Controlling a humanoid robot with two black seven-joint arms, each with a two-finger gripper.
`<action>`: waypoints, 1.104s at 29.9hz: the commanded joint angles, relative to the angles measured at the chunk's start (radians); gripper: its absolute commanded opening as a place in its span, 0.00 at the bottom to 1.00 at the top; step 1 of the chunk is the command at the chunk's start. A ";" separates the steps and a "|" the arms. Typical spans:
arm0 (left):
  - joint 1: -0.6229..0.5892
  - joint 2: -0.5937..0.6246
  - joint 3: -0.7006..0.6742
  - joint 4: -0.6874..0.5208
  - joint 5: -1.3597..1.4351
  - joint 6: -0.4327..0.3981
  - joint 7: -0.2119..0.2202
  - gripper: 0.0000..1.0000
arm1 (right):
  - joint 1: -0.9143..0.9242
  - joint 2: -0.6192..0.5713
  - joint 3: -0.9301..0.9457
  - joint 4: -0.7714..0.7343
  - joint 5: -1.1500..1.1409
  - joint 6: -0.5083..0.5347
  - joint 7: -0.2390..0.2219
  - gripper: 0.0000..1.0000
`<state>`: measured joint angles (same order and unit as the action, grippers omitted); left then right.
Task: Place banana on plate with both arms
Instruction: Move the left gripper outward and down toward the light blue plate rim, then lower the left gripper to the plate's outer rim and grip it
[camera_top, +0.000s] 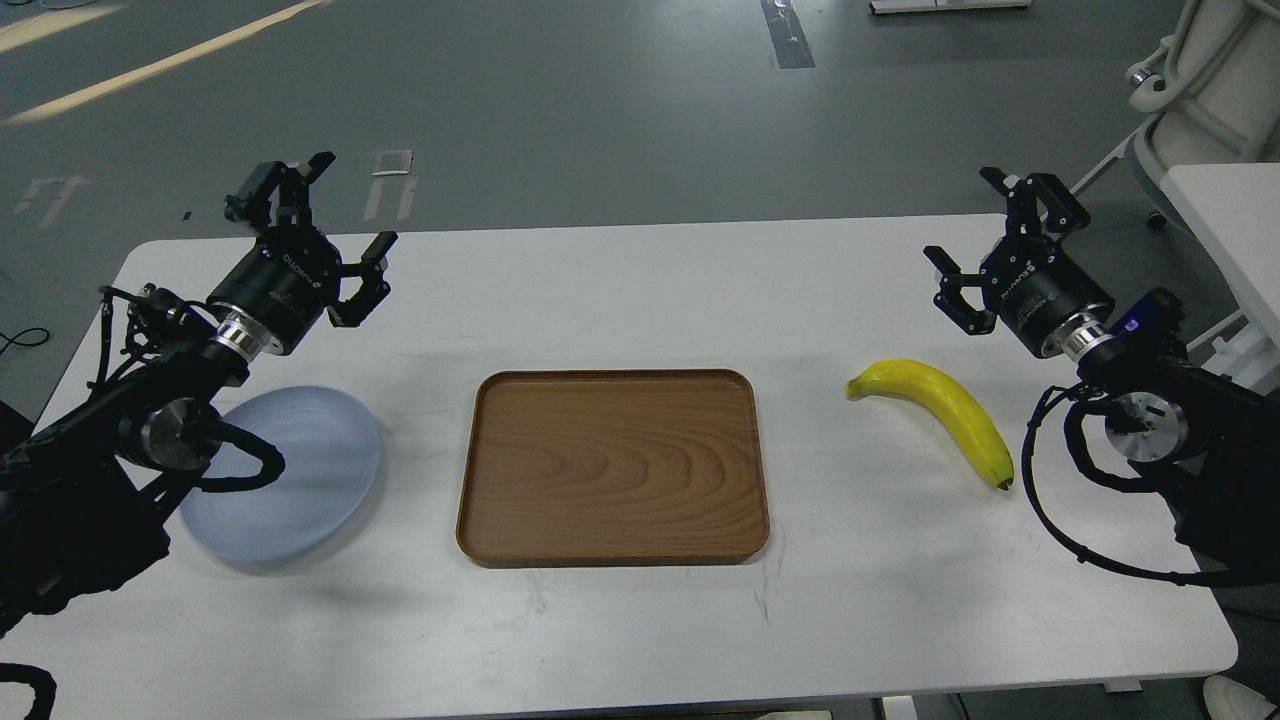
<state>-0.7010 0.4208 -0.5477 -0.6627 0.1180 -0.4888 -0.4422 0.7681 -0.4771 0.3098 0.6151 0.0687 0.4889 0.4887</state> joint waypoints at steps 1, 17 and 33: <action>0.001 0.001 0.000 0.000 0.003 0.000 -0.003 1.00 | -0.003 0.000 0.000 0.000 -0.001 0.000 0.000 1.00; -0.126 0.192 0.015 -0.035 0.225 0.000 0.000 1.00 | 0.031 -0.003 -0.044 -0.009 -0.007 0.000 0.000 1.00; -0.147 0.599 0.103 -0.583 1.609 0.000 -0.046 1.00 | 0.050 -0.003 -0.092 -0.006 -0.010 0.000 0.000 1.00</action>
<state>-0.8709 0.9973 -0.5010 -1.2652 1.5637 -0.4888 -0.4888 0.8130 -0.4805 0.2199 0.6076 0.0587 0.4885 0.4887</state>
